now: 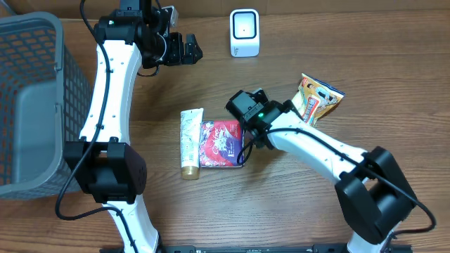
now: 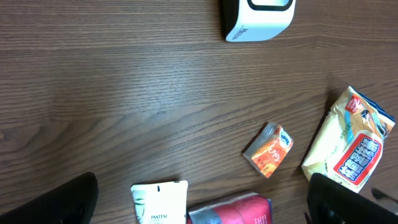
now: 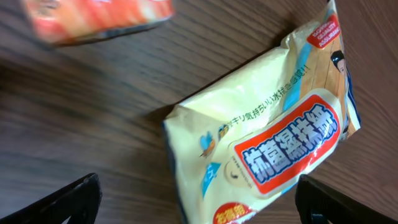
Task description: Scan the item barcode
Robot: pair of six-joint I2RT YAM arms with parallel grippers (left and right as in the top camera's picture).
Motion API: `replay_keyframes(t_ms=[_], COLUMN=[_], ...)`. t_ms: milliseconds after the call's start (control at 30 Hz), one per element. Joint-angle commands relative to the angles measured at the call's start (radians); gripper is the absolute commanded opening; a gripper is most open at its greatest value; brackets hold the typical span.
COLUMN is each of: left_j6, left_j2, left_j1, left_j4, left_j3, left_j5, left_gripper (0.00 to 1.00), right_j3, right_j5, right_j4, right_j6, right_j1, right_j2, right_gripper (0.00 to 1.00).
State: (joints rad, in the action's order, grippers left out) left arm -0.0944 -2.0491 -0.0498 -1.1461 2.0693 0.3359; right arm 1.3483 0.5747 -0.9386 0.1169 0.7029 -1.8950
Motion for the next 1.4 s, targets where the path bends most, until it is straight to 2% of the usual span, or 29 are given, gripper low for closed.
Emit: replay_keyframes(t_ms=[0,133,233,300,333,367,400,467,567,633,733,900,1000,1133,1267,1367], left_j6=[0.012,0.012,0.012,0.012,0.012,0.012,0.012,0.012,0.013,0.013,0.012,0.012,0.012,0.012,0.008,0.0], left_j2=[0.017,0.017,0.017,0.017,0.017,0.017,0.017,0.017,0.017,0.016,0.017,0.017,0.017,0.017,0.017,0.017], left_j1=[0.006,0.006,0.006,0.006,0.006,0.006,0.006,0.006,0.006,0.006,0.006,0.007,0.014,0.029,0.045,0.056], left_j4=[-0.005,0.0,0.006,0.006,0.005,0.005,0.004,0.002,-0.002,-0.002,-0.005,-0.009,-0.011,-0.024,-0.035,-0.047], left_j3=[0.017,0.017,0.017,0.017,0.017,0.017,0.017,0.017,0.017,0.017,0.017,0.017,0.017,0.017,0.017,0.017], left_j5=[-0.006,-0.006,-0.006,-0.006,-0.006,-0.006,-0.006,-0.006,-0.007,-0.013,-0.029,-0.034,-0.032,-0.032,-0.032,-0.032], left_gripper=[1.0,1.0,1.0,1.0,1.0,1.0,1.0,1.0,1.0,1.0,1.0,1.0,1.0,1.0,1.0,1.0], right_j3=[-0.001,-0.001,-0.001,-0.001,-0.001,-0.001,-0.001,-0.001,-0.001,-0.001,-0.001,0.024,0.087,0.212,0.353,0.463], right_j5=[-0.011,-0.07,-0.088,-0.117,-0.141,-0.151,-0.168,-0.191,-0.197,-0.22,-0.27,-0.459,-0.59,-0.794,-0.871,-1.023], right_j4=[0.01,0.02,0.03,0.037,0.042,0.045,0.049,0.057,0.068,0.068,0.067,0.046,-0.04,-0.176,-0.289,-0.369], right_j6=[-0.026,-0.065,-0.066,-0.066,-0.066,-0.066,-0.066,-0.065,-0.065,-0.063,-0.057,-0.011,0.042,0.045,0.13,0.2], right_j1=[-0.052,-0.082,-0.082,-0.084,-0.085,-0.087,-0.089,-0.091,-0.091,-0.092,-0.093,-0.093,-0.094,-0.1,-0.106,-0.117], right_j2=[-0.051,-0.07,-0.076,-0.086,-0.096,-0.101,-0.112,-0.13,-0.15,-0.159,-0.159,-0.158,-0.147,-0.095,-0.007,0.057], right_gripper=[0.98,0.85,0.81,0.75,0.64,0.6,0.48,0.38,0.29,0.13,0.06,0.04,0.04,0.04,0.04,0.04])
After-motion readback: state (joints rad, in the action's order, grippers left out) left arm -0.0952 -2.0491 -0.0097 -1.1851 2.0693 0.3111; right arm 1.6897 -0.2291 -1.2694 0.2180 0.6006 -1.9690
